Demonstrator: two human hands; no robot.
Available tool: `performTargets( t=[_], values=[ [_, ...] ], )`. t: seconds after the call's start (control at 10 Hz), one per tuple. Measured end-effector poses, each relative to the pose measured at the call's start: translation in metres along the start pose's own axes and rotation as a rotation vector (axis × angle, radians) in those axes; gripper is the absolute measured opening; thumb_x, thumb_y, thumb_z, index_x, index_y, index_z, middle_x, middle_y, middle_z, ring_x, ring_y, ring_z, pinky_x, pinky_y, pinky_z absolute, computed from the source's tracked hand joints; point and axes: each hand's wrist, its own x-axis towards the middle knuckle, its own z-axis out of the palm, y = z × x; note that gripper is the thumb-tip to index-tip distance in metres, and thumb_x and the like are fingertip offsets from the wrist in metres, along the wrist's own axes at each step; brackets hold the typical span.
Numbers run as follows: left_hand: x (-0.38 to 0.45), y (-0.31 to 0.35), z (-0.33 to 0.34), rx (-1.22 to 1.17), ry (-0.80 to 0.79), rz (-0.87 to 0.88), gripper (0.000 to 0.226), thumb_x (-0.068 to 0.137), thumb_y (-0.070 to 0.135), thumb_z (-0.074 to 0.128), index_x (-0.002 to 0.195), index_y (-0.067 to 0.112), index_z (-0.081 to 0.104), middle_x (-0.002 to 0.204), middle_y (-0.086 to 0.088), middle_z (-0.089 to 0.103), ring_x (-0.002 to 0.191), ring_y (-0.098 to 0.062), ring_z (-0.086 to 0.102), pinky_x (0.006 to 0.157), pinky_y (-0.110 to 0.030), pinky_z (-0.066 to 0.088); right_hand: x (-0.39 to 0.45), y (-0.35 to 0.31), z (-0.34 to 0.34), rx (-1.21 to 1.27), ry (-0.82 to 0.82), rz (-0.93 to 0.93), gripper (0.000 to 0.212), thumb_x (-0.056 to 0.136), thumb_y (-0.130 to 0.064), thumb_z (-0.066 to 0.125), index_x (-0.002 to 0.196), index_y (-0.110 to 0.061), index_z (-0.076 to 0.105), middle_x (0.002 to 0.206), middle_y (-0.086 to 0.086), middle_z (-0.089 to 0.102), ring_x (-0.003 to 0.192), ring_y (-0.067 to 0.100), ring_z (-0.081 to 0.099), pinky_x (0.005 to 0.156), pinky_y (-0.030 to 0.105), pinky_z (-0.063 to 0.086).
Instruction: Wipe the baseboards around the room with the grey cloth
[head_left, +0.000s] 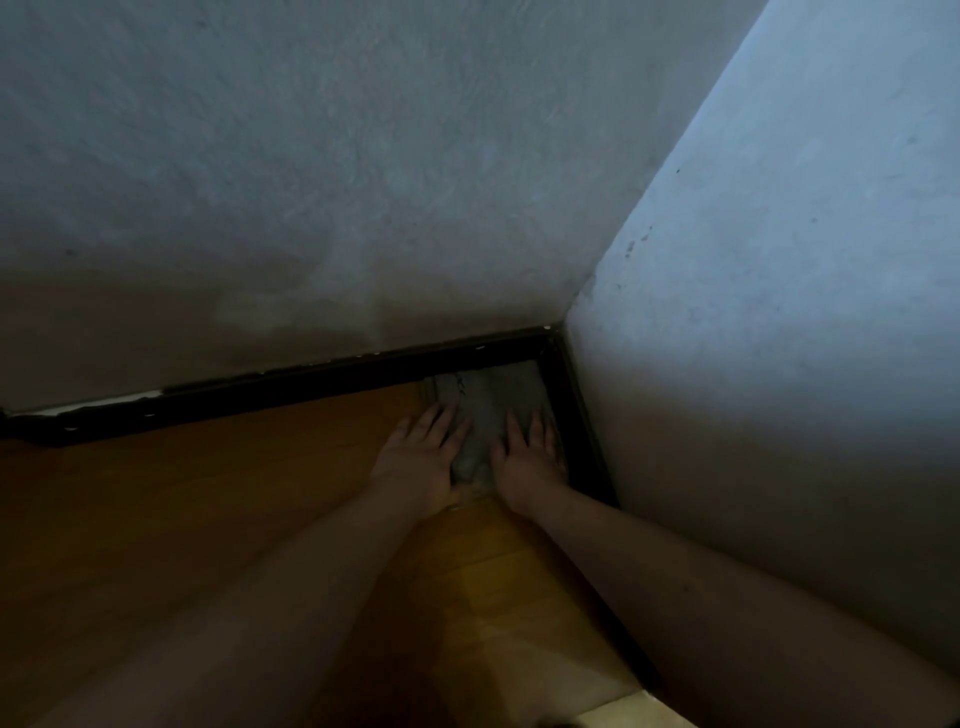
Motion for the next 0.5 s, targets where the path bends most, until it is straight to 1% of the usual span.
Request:
performTargets(
  t=[0.1,0.2,0.3,0.4,0.5],
  values=[
    [-0.005,0.003,0.014,-0.031,-0.005,0.006,0.090,0.095,0.071,0.026,0.155,0.024,-0.020,0.161,-0.003,-0.030,0.149,-0.021,-0.024,0.120,-0.045,-0.007,-0.003,0.003,0.003,0.008,0.002,-0.013,0.059,0.106,-0.048,0.018,0.157,-0.033,-0.007,0.163,0.002,-0.024,0.150,0.020,-0.017,0.122,0.044,0.000],
    [-0.005,0.006,0.012,-0.040,0.001,0.002,0.089,0.095,0.073,0.023,0.157,0.024,-0.017,0.162,-0.003,-0.028,0.150,-0.021,-0.023,0.120,-0.044,-0.008,-0.003,0.010,0.003,-0.025,0.019,-0.036,0.060,0.106,-0.048,0.019,0.157,-0.033,-0.007,0.163,0.002,-0.022,0.150,0.020,-0.016,0.121,0.043,0.000],
    [-0.008,0.003,0.003,-0.064,0.027,0.000,0.085,0.095,0.073,0.019,0.158,0.026,-0.011,0.164,0.000,-0.021,0.152,-0.018,-0.016,0.120,-0.045,-0.006,-0.004,0.014,0.000,-0.018,0.030,-0.079,0.059,0.106,-0.047,0.020,0.158,-0.031,-0.002,0.164,0.003,-0.017,0.151,0.021,-0.013,0.121,0.044,0.001],
    [-0.026,-0.002,-0.004,-0.080,0.052,-0.008,0.076,0.098,0.068,0.017,0.158,0.029,-0.009,0.165,0.001,-0.018,0.152,-0.018,-0.012,0.121,-0.046,-0.004,-0.012,0.017,-0.001,-0.039,0.059,-0.129,0.058,0.106,-0.046,0.021,0.159,-0.026,0.005,0.166,0.004,-0.008,0.152,0.023,-0.006,0.121,0.042,0.002],
    [-0.064,-0.010,-0.018,-0.075,0.080,-0.006,0.073,0.099,0.066,0.015,0.158,0.030,-0.009,0.165,0.001,-0.018,0.152,-0.020,-0.012,0.120,-0.047,-0.007,-0.043,0.013,0.000,-0.143,0.114,-0.186,0.057,0.106,-0.044,0.020,0.158,-0.022,0.013,0.166,0.004,-0.001,0.152,0.022,-0.002,0.120,0.040,0.004]
  ],
)
